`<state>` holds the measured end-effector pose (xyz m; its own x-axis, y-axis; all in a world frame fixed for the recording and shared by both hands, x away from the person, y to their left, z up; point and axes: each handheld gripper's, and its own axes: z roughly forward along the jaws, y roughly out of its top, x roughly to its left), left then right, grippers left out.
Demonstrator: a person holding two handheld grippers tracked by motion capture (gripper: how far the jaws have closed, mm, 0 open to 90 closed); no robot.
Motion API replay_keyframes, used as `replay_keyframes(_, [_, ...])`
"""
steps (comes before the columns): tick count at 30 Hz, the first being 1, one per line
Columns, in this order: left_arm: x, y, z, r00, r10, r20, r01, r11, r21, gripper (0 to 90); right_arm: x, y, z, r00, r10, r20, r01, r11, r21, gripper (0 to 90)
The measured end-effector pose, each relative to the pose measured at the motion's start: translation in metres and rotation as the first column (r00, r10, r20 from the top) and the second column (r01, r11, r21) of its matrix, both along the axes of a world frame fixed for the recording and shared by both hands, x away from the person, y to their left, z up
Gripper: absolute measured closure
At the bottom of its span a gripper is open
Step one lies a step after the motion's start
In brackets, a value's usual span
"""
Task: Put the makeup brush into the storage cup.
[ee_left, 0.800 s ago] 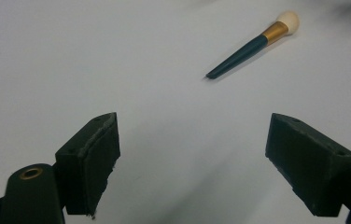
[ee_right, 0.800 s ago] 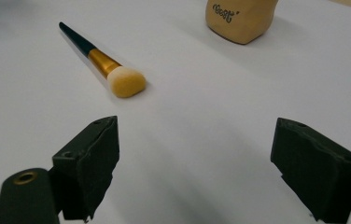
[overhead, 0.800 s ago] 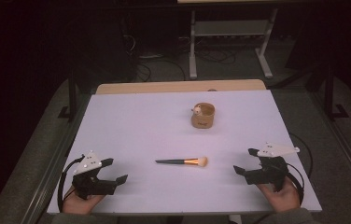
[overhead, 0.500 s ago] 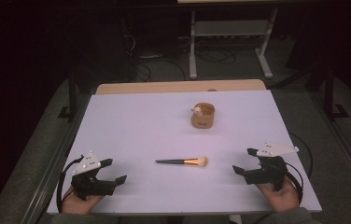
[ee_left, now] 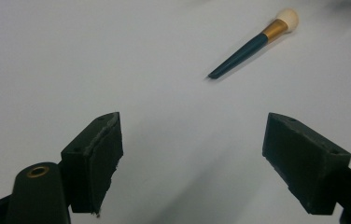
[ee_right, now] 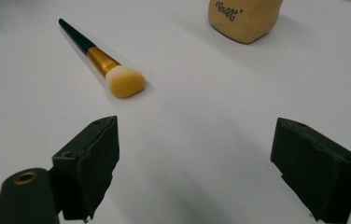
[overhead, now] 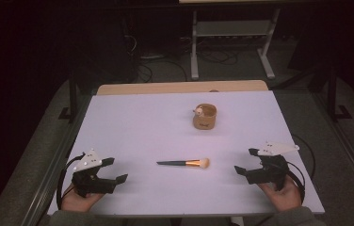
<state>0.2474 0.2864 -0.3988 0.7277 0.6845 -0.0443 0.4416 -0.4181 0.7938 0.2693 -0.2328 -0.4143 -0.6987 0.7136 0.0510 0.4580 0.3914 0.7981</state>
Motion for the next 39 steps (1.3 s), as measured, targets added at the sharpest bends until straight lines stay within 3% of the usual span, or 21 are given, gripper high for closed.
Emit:
replay_keyframes(9, [0.014, -0.017, 0.016, 0.9957, -0.092, 0.012, 0.091, 0.9947, 0.049, 21.4, 0.001, -0.002, 0.003, 1.0000, 0.001, 0.005, -0.001, 1.0000, -0.010, 14.6])
replay_keyframes(15, [0.026, -0.032, 0.022, 0.9871, -0.158, 0.024, 0.156, 0.9846, 0.079, 21.5, 0.005, -0.001, 0.003, 1.0000, 0.005, 0.004, -0.005, 0.9999, -0.009, 14.7])
replay_keyframes(16, [0.028, -0.034, 0.024, 0.9837, -0.178, 0.026, 0.175, 0.9800, 0.095, 21.9, 0.006, 0.000, 0.004, 1.0000, 0.008, 0.005, -0.008, 0.9999, -0.007, 14.7])
replay_keyframes(20, [0.036, -0.045, 0.026, 0.9755, -0.219, 0.025, 0.215, 0.9717, 0.097, 23.0, 0.006, 0.001, 0.004, 0.9999, 0.013, 0.008, -0.013, 0.9998, -0.015, 14.8])
replay_keyframes(25, [0.048, -0.060, 0.027, 0.9612, -0.276, 0.000, 0.273, 0.9505, 0.149, 23.3, 0.005, 0.001, 0.005, 0.9999, 0.011, 0.007, -0.011, 0.9999, -0.013, 14.8])
replay_keyframes(28, [0.053, -0.068, 0.028, 0.9555, -0.295, -0.011, 0.293, 0.9451, 0.144, 23.5, 0.004, 0.001, 0.006, 0.9999, 0.007, 0.008, -0.007, 0.9999, -0.008, 14.8])
replay_keyframes(29, [0.056, -0.071, 0.028, 0.9508, -0.310, -0.014, 0.308, 0.9387, 0.155, 23.6, 0.004, 0.000, 0.006, 0.9999, 0.008, 0.011, -0.008, 0.9999, -0.010, 14.8])
replay_keyframes(31, [0.059, -0.076, 0.029, 0.9467, -0.322, -0.017, 0.320, 0.9340, 0.158, 23.6, 0.004, 0.000, 0.006, 0.9999, 0.008, 0.015, -0.008, 0.9999, -0.012, 14.8])
replay_keyframes(33, [0.063, -0.084, 0.029, 0.9350, -0.353, -0.036, 0.354, 0.9246, 0.140, 23.6, 0.005, -0.001, 0.005, 0.9999, 0.009, 0.006, -0.009, 0.9999, -0.012, 14.8])
replay_keyframes(39, [0.073, -0.105, 0.030, 0.9129, -0.404, -0.056, 0.408, 0.8959, 0.177, 23.7, 0.005, -0.001, 0.006, 0.9999, 0.010, 0.009, -0.010, 0.9999, -0.003, 15.0])
